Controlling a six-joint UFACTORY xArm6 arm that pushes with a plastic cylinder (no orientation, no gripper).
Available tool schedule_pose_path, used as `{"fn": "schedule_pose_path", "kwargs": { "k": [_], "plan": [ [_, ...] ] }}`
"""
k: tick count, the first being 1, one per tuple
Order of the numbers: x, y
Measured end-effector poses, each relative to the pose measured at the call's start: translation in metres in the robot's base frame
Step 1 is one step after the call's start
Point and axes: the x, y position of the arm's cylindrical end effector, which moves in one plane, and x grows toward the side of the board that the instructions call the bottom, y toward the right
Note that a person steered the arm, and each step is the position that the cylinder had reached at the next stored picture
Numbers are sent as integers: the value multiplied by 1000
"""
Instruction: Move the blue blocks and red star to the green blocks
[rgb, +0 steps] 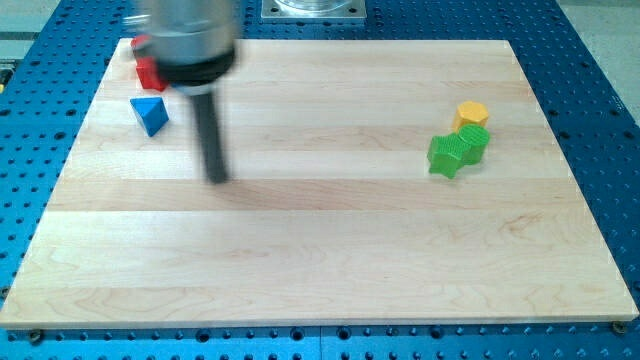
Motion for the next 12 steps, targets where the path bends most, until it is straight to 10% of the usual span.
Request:
{"fn": "schedule_pose_path", "kwargs": {
  "k": [4,6,9,12],
  "plan": [
    [-130,-78],
    [-86,129],
    [-45,272],
    [-41,116]
  ]
}}
